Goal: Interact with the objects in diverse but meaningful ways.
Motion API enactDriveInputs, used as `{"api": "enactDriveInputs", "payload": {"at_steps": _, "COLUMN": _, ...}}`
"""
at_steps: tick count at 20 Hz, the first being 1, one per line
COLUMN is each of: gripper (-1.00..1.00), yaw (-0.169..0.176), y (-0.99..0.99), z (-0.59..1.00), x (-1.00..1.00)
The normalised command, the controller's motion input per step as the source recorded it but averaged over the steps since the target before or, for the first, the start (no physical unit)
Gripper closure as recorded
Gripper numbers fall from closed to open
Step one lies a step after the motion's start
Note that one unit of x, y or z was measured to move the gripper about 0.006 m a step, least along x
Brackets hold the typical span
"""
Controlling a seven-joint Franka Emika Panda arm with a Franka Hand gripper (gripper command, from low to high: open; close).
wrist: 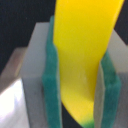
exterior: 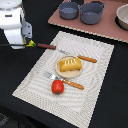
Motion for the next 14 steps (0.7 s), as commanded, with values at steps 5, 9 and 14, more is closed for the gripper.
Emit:
{"api": "enactDriveInputs", "payload": {"at_steps": 5, "gripper": 1.0, "yaw": 0.032, "y": -0.64, "z": 0.28, "x": 0.47}}
{"api": "enactDriveInputs", "payload": {"at_steps": 9, "gripper": 1.0, "yaw": 0.019, "y": -0.66, "z": 0.25, "x": 0.55}}
{"api": "enactDriveInputs", "payload": {"at_steps": 14, "gripper": 1.0, "yaw": 0.0, "y": -0.62, "z": 0.26, "x": 0.68}}
